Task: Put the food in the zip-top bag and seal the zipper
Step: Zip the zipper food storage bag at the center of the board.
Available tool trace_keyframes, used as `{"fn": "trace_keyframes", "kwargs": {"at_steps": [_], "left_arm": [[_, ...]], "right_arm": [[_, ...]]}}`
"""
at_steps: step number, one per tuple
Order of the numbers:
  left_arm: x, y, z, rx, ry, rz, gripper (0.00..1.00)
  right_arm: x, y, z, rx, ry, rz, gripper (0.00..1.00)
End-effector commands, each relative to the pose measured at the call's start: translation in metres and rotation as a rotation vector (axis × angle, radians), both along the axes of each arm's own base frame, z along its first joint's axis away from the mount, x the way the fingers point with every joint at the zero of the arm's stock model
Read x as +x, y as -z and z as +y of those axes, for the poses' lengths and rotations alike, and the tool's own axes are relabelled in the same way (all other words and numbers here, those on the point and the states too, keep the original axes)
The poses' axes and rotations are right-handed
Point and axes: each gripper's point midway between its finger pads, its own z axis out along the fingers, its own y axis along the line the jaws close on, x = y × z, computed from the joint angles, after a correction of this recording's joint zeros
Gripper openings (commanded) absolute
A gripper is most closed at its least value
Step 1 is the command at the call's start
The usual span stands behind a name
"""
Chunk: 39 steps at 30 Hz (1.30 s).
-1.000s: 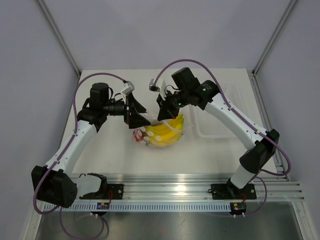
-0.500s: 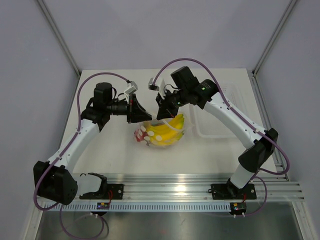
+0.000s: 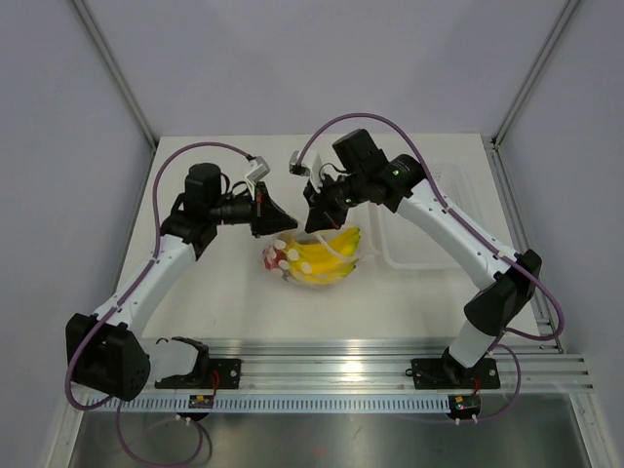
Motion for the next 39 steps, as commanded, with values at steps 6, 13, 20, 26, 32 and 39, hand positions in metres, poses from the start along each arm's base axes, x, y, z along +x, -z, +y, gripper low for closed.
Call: {"fn": "trace_keyframes", "kwargs": {"at_steps": [6,13,20,26,32,39], "left_arm": [[0.031,-0.024,0.011,-0.044,-0.230,-0.095,0.00],[0.035,-0.031,0.018,-0.059,-0.306,-0.122,0.00],[0.043,-0.036,0.032,-0.066,-0.364,-0.129,0.00],[0.047,-0.042,0.039,-0.076,-0.385,-0.135,0.00],[0.055,-0.046,0.053,-0.080,-0.426,-0.141,0.00],[0.062,-0.048,0.061,-0.082,-0.449,-0.144,0.00]], "right_arm": [[0.000,-0.021,-0.003,0.040,0.025,-0.042,0.00],[0.003,-0.017,-0.001,0.041,0.049,-0.034,0.00],[0.005,-0.012,-0.009,0.016,0.086,-0.055,0.00],[0.004,-0.004,-0.016,-0.013,0.102,-0.049,0.00],[0.002,0.000,-0.026,-0.041,0.130,-0.058,0.00],[-0.006,-0.009,-0.041,-0.054,0.165,-0.086,0.00]]}}
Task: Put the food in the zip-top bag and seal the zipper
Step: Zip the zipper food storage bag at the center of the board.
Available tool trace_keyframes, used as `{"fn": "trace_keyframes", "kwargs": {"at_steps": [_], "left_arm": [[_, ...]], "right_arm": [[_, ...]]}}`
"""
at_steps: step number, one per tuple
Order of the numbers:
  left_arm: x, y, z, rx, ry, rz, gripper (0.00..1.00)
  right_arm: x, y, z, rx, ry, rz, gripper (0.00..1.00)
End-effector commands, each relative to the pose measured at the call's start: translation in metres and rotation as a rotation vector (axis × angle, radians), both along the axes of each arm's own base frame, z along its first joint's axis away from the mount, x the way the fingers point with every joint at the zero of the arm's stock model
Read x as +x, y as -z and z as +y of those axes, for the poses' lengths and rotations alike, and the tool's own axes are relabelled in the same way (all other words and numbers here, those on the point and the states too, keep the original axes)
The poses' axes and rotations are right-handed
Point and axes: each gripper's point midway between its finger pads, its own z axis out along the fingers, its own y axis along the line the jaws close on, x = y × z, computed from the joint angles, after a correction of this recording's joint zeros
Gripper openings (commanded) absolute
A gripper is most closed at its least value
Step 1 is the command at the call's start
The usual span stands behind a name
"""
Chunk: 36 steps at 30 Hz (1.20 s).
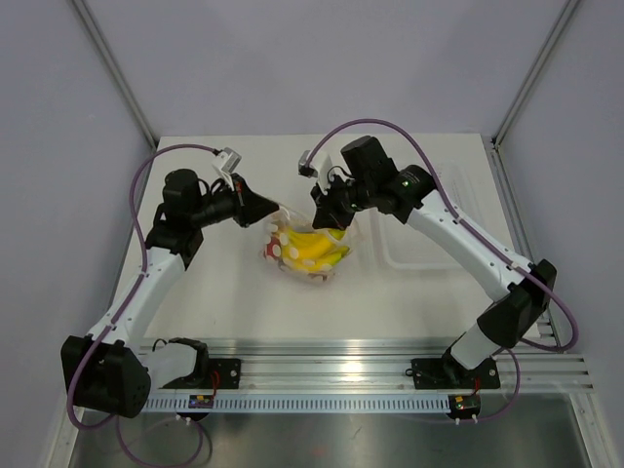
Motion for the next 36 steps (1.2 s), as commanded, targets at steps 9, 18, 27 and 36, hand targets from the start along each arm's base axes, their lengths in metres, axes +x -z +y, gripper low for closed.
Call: {"fn": "trace_keyframes", "kwargs": {"at_steps": [9,18,27,36], "left_arm": [[0.028,-0.028,0.022,-0.022,-0.119,-0.133,0.00],[0.032,-0.029,0.024,-0.032,-0.119,-0.124,0.00],[0.025,-0.030,0.021,-0.035,-0.088,-0.066,0.00],[-0.012,-0.033,0.015,-0.075,-0.212,0.153,0.99]], "right_arm": [[-0.029,-0.003,-0.051,-0.071,0.115,-0.004,0.00],[-0.034,-0.004,-0.063,-0.066,0.165,-0.024,0.00],[-0.005,0.012,-0.030,-0.024,0.238,0.067,0.00],[0.013,0.000,-0.024,0.050,0.277,-0.026,0.00]]}}
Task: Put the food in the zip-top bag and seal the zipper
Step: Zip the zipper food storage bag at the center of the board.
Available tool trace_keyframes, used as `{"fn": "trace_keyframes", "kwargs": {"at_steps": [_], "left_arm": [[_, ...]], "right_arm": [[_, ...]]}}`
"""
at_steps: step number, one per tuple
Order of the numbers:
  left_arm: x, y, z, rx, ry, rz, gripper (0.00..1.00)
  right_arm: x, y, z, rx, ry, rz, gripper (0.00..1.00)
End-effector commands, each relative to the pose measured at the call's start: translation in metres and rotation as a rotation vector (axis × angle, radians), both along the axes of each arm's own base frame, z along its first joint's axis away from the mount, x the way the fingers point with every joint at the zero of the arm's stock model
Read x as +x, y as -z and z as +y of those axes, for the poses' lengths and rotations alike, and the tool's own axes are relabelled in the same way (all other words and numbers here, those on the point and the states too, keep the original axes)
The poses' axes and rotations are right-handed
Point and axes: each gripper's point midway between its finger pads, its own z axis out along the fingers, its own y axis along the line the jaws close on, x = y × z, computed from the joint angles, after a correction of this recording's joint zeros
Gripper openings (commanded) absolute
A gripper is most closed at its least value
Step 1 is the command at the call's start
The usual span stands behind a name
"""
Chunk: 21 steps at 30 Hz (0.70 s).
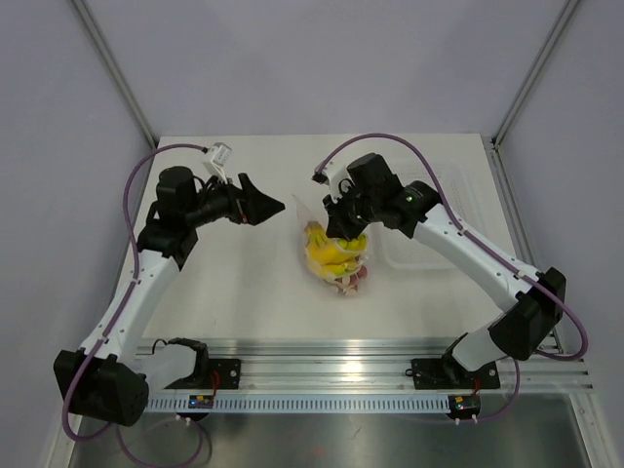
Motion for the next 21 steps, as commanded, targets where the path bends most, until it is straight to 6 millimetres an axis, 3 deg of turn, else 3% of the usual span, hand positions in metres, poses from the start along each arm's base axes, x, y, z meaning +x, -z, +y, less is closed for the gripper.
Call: {"fn": "trace_keyframes", "kwargs": {"at_steps": [1,4,7,11,13,21], "left_arm": [[-0.018,-0.017,0.007,-0.078,-0.162,0.097,0.99],[-0.021,-0.014,0.014,-0.173,-0.270,0.222,0.99],[-0.021,-0.012,0.002,-0.277,-0.270,0.385,0.99],[-0.010,-0.014,-0.023,-0.308,-0.217,0.470,0.99],[-0.001,0.005,-0.029,-0.252,-0.238,0.566,0.99],[0.006,0.006,-0.041,-0.326,-0.229,0.637,0.99]], "right_arm": [[0.019,-0.040,0.009,0.114,0.041,-0.150,0.00],[0.022,-0.048,0.010,0.133,0.045,-0.179,0.00],[0.024,-0.052,0.013,0.143,0.042,-0.189,0.00],[0.025,-0.052,0.018,0.141,0.033,-0.205,0.00],[0.027,-0.050,0.018,0.113,0.042,-0.228,0.00],[0.030,-0.034,0.037,-0.005,0.015,-0.331,0.00]]}}
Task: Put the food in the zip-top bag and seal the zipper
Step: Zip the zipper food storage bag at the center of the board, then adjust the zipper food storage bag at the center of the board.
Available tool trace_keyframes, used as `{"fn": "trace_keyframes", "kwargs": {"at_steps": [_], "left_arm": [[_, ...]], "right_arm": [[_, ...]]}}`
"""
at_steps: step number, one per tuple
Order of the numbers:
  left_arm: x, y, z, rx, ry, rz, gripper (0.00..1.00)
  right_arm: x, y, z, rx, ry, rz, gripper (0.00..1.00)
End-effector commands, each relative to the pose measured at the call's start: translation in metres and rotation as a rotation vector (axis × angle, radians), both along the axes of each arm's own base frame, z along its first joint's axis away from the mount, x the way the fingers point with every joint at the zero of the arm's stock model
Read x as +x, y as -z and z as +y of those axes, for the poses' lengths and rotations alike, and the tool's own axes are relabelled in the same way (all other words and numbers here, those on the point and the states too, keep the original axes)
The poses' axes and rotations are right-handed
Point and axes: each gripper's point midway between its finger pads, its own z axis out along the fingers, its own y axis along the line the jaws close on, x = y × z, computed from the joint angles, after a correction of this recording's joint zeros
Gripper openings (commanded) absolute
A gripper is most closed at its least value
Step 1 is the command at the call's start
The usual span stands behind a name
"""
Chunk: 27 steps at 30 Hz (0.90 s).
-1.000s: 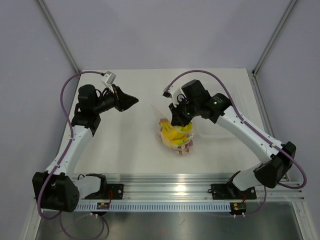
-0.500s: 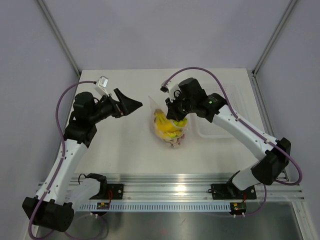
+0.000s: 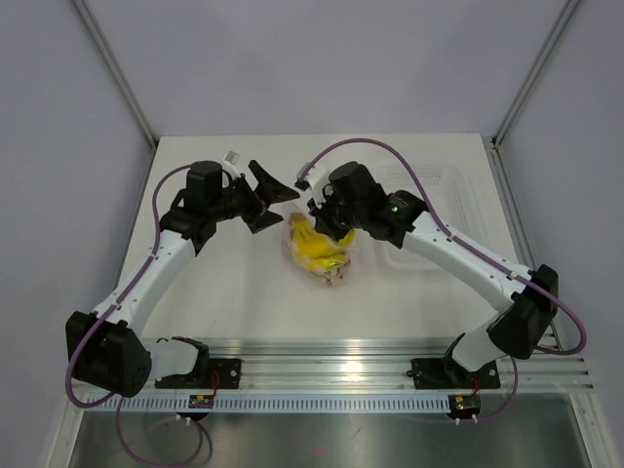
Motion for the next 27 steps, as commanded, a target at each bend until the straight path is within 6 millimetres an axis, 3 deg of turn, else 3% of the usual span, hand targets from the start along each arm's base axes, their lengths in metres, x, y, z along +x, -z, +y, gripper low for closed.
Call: {"fn": "trace_keyframes", "kwargs": {"at_steps": [1,10,12,13,15,16,17,18,20,22,25,27], "left_arm": [[0.004,-0.027,-0.006,-0.078,-0.018,-0.045,0.99],[0.012,0.012,-0.013,-0.030,0.029,0.055,0.99],[0.011,0.013,-0.018,-0.054,0.048,0.047,0.97],[0.011,0.015,-0.019,-0.062,0.058,0.046,0.92],[0.011,0.008,-0.024,-0.095,0.093,0.013,0.62],[0.011,0.008,-0.025,-0.099,0.098,0.009,0.17],[0.010,0.008,-0.025,-0.098,0.100,0.014,0.02],[0.010,0.010,-0.025,-0.092,0.106,0.015,0.00],[0.009,0.009,-0.025,-0.092,0.114,0.008,0.00],[0.008,0.009,-0.025,-0.089,0.118,0.002,0.00],[0.008,0.009,-0.023,-0.078,0.112,-0.005,0.00],[0.006,0.010,-0.023,-0.081,0.109,0.000,0.00]], "right_arm": [[0.018,-0.023,0.015,0.001,0.019,-0.161,0.00],[0.011,-0.026,0.039,0.049,-0.003,-0.233,0.00],[0.008,-0.023,0.044,0.040,-0.013,-0.234,0.00],[0.008,-0.021,0.046,0.034,-0.014,-0.234,0.00],[0.006,-0.022,0.049,0.033,-0.015,-0.236,0.00],[0.008,-0.023,0.047,0.028,-0.001,-0.241,0.01],[0.009,-0.029,0.046,0.033,0.012,-0.248,0.08],[0.010,-0.032,0.044,0.030,0.024,-0.251,0.30],[0.011,-0.045,0.038,0.040,0.057,-0.265,0.51],[0.010,-0.062,0.031,0.071,0.092,-0.272,0.60],[0.002,-0.097,0.015,0.148,0.160,-0.276,0.64],[-0.011,-0.107,0.008,0.214,0.190,-0.212,0.56]]}}
